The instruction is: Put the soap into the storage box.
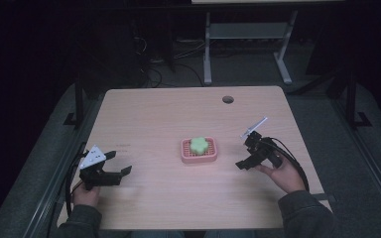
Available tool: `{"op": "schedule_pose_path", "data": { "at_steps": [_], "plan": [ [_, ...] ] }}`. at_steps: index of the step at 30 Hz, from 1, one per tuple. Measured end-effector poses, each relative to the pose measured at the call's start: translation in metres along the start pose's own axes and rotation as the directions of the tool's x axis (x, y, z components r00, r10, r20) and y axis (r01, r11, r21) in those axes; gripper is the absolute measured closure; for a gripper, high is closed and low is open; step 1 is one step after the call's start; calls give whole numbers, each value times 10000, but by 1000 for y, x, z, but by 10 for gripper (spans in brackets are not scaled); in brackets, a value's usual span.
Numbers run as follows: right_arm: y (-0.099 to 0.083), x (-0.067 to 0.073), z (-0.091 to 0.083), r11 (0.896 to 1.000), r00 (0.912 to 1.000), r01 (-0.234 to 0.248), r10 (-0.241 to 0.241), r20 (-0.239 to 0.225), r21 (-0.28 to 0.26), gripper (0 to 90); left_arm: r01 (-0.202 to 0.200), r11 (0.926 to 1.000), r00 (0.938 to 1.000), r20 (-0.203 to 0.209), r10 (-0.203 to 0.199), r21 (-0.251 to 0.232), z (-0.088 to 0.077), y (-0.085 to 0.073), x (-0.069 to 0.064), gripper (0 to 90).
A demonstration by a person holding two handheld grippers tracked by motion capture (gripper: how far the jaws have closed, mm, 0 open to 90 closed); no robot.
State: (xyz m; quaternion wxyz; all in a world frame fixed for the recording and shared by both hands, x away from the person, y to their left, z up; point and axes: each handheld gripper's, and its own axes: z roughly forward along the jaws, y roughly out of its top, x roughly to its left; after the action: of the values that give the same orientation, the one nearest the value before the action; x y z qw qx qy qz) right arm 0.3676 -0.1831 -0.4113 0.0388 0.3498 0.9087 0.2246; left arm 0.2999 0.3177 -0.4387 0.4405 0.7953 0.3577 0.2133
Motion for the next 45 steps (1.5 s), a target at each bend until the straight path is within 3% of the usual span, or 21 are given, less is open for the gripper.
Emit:
{"op": "schedule_pose_path", "data": {
  "at_steps": [24,45],
  "plan": [
    [-39,6,-4,9993,9996,-281,283,53,-230,225,-70,10000,10000,42,70,34,1,-1,-1,144],
    [-77,6,-7,9946,9959,-904,907,39,-508,224,-147,9996,9999,89,145,235,3,-1,-2,144]
  ]
}}
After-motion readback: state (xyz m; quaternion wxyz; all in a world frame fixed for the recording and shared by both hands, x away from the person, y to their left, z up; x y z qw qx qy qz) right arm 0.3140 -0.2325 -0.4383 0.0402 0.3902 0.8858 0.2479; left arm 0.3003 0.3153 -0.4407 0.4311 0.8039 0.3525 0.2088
